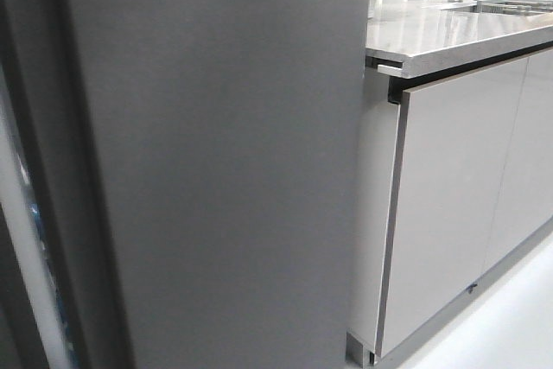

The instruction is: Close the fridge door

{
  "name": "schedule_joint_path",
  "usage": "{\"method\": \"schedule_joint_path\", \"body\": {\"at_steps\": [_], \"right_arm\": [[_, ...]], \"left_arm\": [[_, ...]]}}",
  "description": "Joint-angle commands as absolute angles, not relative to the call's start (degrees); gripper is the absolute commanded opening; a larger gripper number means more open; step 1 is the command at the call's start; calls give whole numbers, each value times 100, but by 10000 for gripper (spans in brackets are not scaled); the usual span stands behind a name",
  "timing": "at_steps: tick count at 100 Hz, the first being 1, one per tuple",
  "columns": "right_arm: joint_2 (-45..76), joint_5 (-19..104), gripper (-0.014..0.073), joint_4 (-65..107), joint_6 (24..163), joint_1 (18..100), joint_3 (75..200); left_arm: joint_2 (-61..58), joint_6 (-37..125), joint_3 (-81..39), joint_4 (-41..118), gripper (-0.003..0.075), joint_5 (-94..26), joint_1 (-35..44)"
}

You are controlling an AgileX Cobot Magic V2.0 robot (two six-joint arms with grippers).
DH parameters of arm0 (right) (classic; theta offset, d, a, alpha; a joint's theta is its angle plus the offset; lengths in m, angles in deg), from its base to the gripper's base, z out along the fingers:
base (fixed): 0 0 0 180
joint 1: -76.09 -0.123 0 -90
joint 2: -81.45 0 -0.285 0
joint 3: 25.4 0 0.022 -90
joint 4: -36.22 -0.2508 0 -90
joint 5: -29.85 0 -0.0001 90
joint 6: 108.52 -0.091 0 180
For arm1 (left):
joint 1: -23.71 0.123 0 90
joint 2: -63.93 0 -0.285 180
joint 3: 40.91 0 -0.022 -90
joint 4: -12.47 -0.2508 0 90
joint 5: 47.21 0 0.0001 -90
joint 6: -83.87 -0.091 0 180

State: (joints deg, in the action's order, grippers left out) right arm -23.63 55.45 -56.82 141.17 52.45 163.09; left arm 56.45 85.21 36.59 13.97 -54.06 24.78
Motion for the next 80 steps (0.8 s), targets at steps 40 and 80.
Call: {"method": "schedule_joint_path", "body": {"at_steps": [40, 80], "right_arm": [[-3021, 4691, -73, -4763, 14192, 4665, 17552], [-3531, 4638, -73, -4418, 14192, 4537, 18255]], "left_arm": [[5691, 8532, 3860, 1420, -20, -5851, 2490], [5691, 8532, 3860, 1420, -20, -5851, 2490]]}}
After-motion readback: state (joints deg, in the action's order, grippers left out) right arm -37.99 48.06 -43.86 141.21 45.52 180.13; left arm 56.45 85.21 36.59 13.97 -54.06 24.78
